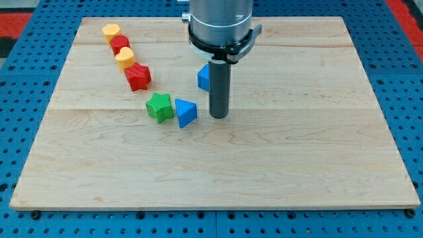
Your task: Move the blue cube horizontally towards red star
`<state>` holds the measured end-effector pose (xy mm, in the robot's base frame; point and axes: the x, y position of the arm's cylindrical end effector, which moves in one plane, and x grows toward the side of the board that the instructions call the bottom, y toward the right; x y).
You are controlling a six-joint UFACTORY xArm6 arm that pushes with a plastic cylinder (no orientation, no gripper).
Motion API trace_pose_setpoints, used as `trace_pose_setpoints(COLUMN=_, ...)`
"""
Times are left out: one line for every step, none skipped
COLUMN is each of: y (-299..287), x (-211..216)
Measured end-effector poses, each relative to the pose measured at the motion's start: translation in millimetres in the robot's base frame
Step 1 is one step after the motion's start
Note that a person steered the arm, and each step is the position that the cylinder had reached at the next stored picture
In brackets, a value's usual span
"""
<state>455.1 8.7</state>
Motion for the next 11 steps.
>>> trace_pose_setpoints(y=0.0, x=-19.2)
trace_pose_setpoints(y=21.7, x=-36.9)
trace_pose_setpoints(y=44.1, x=-43.4)
trace_pose_setpoints(y=30.2, x=-47.8)
trace_pose_setpoints(y=15.2, x=-61.1)
trace_pose_setpoints(y=2.9, x=-68.2)
trace_pose_setpoints(y=-18.0, x=-71.2)
trace_pose_setpoints(y=-28.6, x=-71.2)
trace_pose_setpoints(y=-34.7, x=-62.3)
trace_pose_setpoints(y=-72.1, x=-46.6)
trace_pose_setpoints(y=-75.7, x=-55.0)
